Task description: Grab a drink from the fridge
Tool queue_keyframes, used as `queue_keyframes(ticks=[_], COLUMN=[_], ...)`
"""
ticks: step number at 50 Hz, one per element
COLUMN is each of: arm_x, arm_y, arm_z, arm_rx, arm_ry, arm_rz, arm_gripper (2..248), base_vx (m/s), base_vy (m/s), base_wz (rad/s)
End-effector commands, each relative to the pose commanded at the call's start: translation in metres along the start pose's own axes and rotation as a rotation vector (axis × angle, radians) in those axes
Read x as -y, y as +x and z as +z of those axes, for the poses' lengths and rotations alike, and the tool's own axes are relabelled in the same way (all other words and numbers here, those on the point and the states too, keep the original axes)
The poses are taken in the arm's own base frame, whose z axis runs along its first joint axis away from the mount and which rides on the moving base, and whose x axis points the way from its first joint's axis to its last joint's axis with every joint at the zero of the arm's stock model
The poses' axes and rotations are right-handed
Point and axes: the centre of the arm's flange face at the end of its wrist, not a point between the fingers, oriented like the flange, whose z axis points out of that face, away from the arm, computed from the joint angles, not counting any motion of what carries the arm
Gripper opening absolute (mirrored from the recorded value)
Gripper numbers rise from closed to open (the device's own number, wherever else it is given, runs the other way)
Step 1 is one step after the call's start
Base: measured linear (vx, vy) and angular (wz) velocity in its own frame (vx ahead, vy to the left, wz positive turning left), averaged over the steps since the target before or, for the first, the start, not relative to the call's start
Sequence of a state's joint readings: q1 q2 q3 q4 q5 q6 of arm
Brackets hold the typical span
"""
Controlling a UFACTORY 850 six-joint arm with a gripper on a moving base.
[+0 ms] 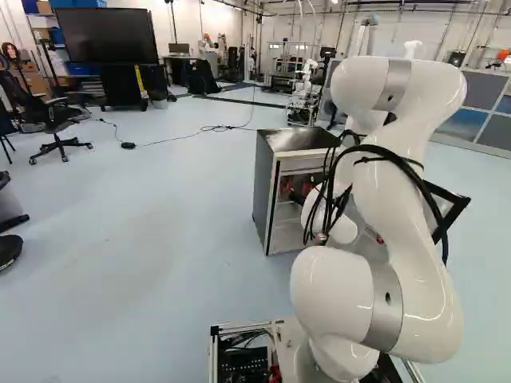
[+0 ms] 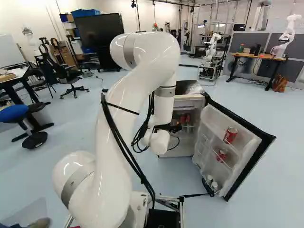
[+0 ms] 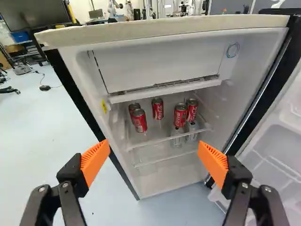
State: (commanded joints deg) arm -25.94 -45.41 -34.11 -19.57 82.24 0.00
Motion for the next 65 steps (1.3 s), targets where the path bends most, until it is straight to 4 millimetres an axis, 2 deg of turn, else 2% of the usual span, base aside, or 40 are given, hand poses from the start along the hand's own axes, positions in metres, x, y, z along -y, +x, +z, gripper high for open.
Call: queue_keyframes(ticks=[31, 65], arm_x=[-0.005, -0.027], arm_y=[-0.025, -0.061], arm_z=[0.040, 0.085], arm_rx=[-0.069, -0.104], arm_ry=[0.017, -0.001], arm_rz=[0.001, 0.005], arm_gripper=[247, 247], base_vx=[0.000, 0.000], base_vy=[0.000, 0.000], base_wz=[0.000, 0.000])
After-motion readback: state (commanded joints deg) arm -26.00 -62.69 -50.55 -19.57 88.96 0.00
